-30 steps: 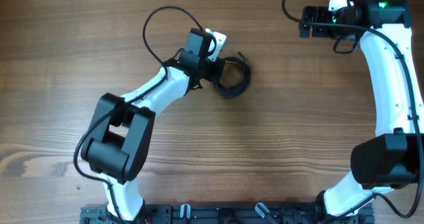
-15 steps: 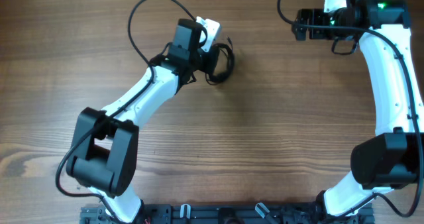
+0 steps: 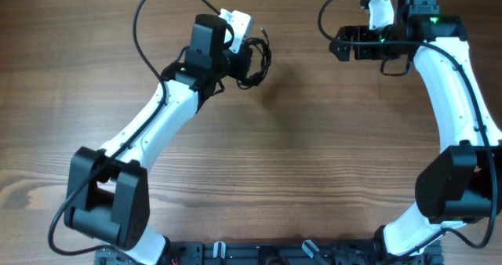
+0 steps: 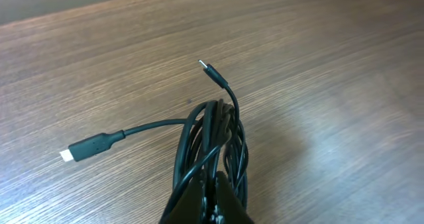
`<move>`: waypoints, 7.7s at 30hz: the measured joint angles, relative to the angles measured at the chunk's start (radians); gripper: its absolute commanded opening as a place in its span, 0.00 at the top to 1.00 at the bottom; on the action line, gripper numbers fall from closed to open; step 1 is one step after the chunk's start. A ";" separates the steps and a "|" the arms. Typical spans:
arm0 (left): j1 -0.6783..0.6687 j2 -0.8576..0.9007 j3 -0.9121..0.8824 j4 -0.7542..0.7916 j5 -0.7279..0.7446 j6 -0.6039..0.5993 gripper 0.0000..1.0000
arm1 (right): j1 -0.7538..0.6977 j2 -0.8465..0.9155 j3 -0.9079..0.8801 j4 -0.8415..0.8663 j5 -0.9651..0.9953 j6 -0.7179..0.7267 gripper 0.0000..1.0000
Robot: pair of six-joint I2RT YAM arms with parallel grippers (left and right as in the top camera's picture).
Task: Untangle cables
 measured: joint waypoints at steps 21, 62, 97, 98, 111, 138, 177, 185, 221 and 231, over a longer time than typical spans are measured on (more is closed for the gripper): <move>0.092 -0.046 0.000 0.068 0.394 -0.048 0.96 | 0.022 0.001 -0.010 0.046 -0.214 -0.163 0.00; 0.164 -0.051 0.000 0.106 0.676 -0.148 0.96 | 0.166 0.001 -0.151 0.319 -0.284 -0.055 0.34; 0.097 -0.051 0.000 0.106 0.732 -0.178 0.96 | 0.166 0.001 -0.151 0.558 -0.281 0.072 0.44; 0.097 -0.051 0.000 0.106 0.732 -0.178 0.96 | 0.166 0.001 -0.151 0.558 -0.277 0.072 0.46; 0.097 -0.051 0.000 0.149 0.732 -0.179 0.96 | 0.166 0.001 -0.151 0.506 -0.254 0.076 0.47; 0.217 -0.051 0.000 0.150 0.684 -0.179 0.96 | 0.166 0.001 -0.151 0.440 -0.024 0.178 0.96; 0.391 -0.055 0.000 0.015 0.667 -0.204 0.63 | 0.051 0.001 -0.152 0.404 -0.154 0.142 0.96; 0.313 -0.055 0.000 0.015 0.663 -0.204 0.64 | 0.051 0.001 -0.153 0.520 -0.319 0.175 0.96; 0.198 0.085 0.000 -0.032 0.677 -0.140 0.66 | 0.176 0.001 -0.154 1.046 -0.476 0.613 0.96; 0.176 0.113 0.000 0.095 0.702 -0.135 0.57 | 0.176 0.001 -0.154 1.063 -0.525 0.658 0.95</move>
